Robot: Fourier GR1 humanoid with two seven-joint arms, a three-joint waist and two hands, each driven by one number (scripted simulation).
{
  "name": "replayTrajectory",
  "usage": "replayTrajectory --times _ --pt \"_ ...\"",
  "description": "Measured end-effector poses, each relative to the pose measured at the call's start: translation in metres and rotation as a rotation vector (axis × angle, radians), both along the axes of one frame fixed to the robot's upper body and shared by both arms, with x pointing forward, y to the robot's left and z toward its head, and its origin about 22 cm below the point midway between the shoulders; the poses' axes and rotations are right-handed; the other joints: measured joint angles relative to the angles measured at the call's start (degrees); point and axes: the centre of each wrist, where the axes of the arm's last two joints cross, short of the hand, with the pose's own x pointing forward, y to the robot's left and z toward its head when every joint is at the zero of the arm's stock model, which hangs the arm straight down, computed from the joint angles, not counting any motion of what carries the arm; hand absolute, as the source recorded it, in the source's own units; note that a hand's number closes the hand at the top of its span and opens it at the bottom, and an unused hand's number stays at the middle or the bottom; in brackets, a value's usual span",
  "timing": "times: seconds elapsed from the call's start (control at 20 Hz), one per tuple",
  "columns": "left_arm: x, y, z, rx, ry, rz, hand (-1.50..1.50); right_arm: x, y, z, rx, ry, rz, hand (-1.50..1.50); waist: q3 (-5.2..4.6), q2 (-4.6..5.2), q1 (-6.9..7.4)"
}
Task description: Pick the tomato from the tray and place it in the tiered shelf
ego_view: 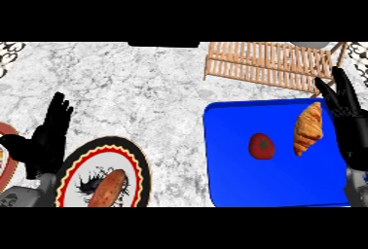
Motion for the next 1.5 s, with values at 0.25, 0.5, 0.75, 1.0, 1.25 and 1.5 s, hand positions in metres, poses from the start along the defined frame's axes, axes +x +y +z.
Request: replayTrajectory --times 0.25,0.5,0.75,1.0,1.25,1.5 --pt "0.006 -0.014 0.002 0.070 -0.019 -0.110 0.00 0.005 -0.015 -0.003 0.081 0.103 -0.080 -1.50 0.01 -0.63 -1.67" --pt "0.011 -0.026 0.006 0.099 -0.030 -0.198 0.00 0.000 -0.030 -0.021 0.198 0.178 -0.274 1.50 0.26 -0.39 -4.35" --pt "0.009 -0.045 0.004 0.113 -0.020 -0.288 0.00 -0.019 -0.041 -0.071 0.096 0.183 -0.663 -1.50 0.11 -0.47 -3.45" --pt "0.010 -0.060 -0.005 0.115 -0.009 -0.329 0.00 -0.039 -0.030 -0.096 0.183 0.051 -0.753 -1.50 0.10 -0.85 -2.89" --pt "0.020 -0.060 -0.003 0.119 -0.003 -0.334 0.00 -0.055 -0.028 -0.083 0.149 0.100 -0.576 -1.50 0.00 -1.00 -2.59" --pt "0.021 -0.066 -0.008 0.121 -0.001 -0.339 0.00 -0.060 -0.028 -0.051 0.003 0.207 -0.455 -1.50 -0.08 -1.03 -2.37"
